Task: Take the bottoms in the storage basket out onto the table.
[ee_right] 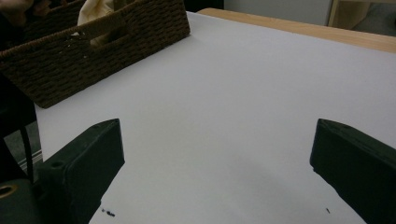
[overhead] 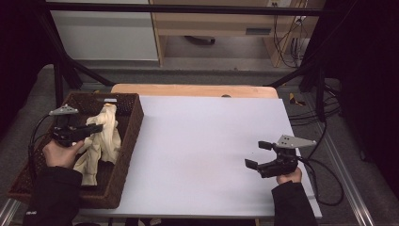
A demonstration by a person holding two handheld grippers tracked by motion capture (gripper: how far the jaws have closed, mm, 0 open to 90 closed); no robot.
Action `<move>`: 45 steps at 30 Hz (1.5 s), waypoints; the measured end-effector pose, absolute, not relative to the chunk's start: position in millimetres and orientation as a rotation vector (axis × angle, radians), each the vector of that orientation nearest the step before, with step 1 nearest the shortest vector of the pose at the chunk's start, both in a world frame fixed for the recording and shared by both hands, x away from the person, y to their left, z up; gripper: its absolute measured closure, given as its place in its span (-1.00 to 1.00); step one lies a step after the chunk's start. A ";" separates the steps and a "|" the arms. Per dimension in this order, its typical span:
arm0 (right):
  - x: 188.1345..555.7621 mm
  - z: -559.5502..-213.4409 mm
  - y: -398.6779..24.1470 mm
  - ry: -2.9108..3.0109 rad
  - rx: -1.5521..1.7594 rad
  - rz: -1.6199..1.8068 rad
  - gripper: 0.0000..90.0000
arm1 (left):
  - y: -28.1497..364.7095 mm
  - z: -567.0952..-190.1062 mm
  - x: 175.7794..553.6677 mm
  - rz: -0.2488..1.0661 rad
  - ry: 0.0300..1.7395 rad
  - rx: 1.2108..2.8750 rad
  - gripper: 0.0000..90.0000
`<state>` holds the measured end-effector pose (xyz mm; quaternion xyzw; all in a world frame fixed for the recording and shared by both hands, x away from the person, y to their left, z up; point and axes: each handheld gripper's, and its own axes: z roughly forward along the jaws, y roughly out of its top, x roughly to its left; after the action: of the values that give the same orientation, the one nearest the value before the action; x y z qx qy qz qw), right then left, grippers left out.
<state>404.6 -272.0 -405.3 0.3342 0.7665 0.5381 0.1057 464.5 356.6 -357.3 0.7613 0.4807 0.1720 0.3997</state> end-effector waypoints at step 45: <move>405.2 -405.8 -271.9 2.258 0.988 1.583 -0.92 | 357.9 -338.0 461.3 0.458 1.135 1.861 0.82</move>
<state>405.2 -271.9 -405.8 0.3355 0.7665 0.5373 0.1061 461.3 357.9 -338.0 0.7499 0.4571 0.1846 0.4412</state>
